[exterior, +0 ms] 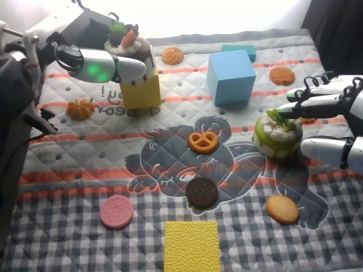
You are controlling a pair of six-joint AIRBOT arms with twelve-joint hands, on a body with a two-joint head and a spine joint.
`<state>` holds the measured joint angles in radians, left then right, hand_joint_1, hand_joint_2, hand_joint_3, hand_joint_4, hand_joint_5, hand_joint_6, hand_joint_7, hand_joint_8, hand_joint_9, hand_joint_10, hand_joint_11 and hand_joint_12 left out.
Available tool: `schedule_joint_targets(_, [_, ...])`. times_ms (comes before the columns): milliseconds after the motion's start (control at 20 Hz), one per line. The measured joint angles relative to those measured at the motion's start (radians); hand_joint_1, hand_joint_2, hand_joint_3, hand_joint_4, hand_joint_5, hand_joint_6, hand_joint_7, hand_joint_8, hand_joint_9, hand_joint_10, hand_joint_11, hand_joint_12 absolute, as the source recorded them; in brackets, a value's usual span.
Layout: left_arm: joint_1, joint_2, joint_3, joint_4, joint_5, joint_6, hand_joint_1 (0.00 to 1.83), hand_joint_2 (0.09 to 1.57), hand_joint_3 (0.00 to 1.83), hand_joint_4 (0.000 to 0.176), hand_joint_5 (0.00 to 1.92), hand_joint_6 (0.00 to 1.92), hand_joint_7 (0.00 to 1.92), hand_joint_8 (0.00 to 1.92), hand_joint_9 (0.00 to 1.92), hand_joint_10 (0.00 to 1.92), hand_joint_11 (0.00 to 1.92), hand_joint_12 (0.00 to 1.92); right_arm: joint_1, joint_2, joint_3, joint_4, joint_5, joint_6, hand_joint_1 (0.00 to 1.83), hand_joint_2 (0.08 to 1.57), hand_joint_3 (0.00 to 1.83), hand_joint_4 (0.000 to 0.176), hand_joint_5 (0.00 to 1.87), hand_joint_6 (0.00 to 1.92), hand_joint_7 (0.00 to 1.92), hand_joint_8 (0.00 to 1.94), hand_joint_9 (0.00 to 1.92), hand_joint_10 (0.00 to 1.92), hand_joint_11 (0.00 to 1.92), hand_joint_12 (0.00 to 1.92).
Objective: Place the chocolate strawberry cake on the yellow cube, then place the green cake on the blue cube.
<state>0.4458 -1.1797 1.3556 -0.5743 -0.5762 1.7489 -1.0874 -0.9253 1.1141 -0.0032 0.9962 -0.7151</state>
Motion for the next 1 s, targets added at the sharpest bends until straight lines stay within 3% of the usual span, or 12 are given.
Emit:
schedule_joint_targets(100, [0.001, 0.0, 0.0, 0.002, 0.004, 0.0, 0.91, 0.92, 0.0, 0.0, 0.65, 0.0, 0.89, 0.0, 0.79, 0.66, 0.34, 1.49, 0.0, 0.0, 0.0, 0.0, 0.0, 0.0, 0.15, 1.33, 0.0, 0.01, 0.58, 0.0, 0.45, 0.0, 0.47, 0.0, 0.4, 0.42])
schedule_joint_targets(250, [0.006, 0.0, -0.009, 0.007, 0.004, 0.0, 0.88, 0.92, 0.0, 0.0, 0.61, 0.0, 0.84, 0.0, 0.72, 0.74, 0.3, 1.51, -0.001, 0.0, 0.0, 0.003, 0.0, 0.0, 0.17, 1.33, 0.0, 0.013, 0.59, 0.0, 0.45, 0.0, 0.47, 0.0, 0.41, 0.42])
schedule_joint_targets(400, [0.008, 0.0, -0.008, 0.006, 0.006, 0.0, 0.89, 0.92, 0.0, 0.003, 0.61, 0.0, 0.83, 0.0, 0.72, 0.75, 0.27, 1.52, -0.001, 0.0, 0.0, 0.003, 0.0, 0.0, 0.17, 1.33, 0.0, 0.016, 0.6, 0.0, 0.45, 0.0, 0.47, 0.0, 0.41, 0.41])
schedule_joint_targets(450, [0.01, 0.0, -0.011, 0.005, 0.003, 0.0, 0.89, 0.92, 0.0, 0.013, 0.61, 0.0, 0.83, 0.0, 0.72, 0.75, 0.26, 1.52, -0.001, 0.0, 0.0, 0.003, 0.0, 0.0, 0.16, 1.33, 0.0, 0.018, 0.6, 0.0, 0.45, 0.0, 0.48, 0.0, 0.43, 0.42])
schedule_joint_targets(700, [0.024, 0.011, -0.031, 0.01, -0.014, -0.001, 0.9, 0.93, 0.0, 0.016, 0.59, 0.0, 0.81, 0.0, 0.71, 0.73, 0.22, 1.55, -0.003, -0.002, 0.0, 0.009, 0.0, 0.0, 0.18, 1.33, 0.0, 0.01, 0.61, 0.01, 0.46, 0.0, 0.48, 0.0, 0.41, 0.41])
schedule_joint_targets(750, [0.033, 0.013, -0.037, 0.015, -0.027, -0.001, 0.9, 0.93, 0.0, 0.01, 0.6, 0.0, 0.81, 0.0, 0.72, 0.73, 0.23, 1.53, -0.003, -0.003, 0.0, 0.01, 0.0, 0.001, 0.19, 1.33, 0.0, 0.023, 0.61, 0.0, 0.46, 0.0, 0.48, 0.0, 0.42, 0.42])
schedule_joint_targets(850, [0.034, 0.017, -0.044, 0.02, -0.032, 0.0, 0.91, 0.93, 0.0, 0.008, 0.61, 0.0, 0.83, 0.01, 0.72, 0.75, 0.24, 1.51, -0.003, -0.003, 0.0, 0.009, 0.0, 0.001, 0.17, 1.33, 0.0, 0.029, 0.61, 0.0, 0.46, 0.0, 0.47, 0.0, 0.4, 0.42])
schedule_joint_targets(900, [0.034, 0.017, -0.044, 0.016, -0.033, -0.001, 0.9, 0.94, 0.0, 0.01, 0.61, 0.0, 0.82, 0.0, 0.71, 0.78, 0.25, 1.5, -0.003, -0.004, 0.0, 0.01, 0.0, 0.001, 0.19, 1.33, 0.0, 0.011, 0.62, 0.01, 0.47, 0.0, 0.49, 0.01, 0.42, 0.43])
schedule_joint_targets(1000, [0.036, 0.017, -0.044, 0.017, -0.037, -0.001, 0.9, 0.93, 0.0, 0.001, 0.62, 0.0, 0.83, 0.01, 0.7, 0.75, 0.25, 1.46, -0.004, -0.004, 0.0, 0.01, 0.001, 0.001, 0.19, 1.33, 0.0, 0.017, 0.63, 0.01, 0.49, 0.01, 0.5, 0.01, 0.42, 0.43])
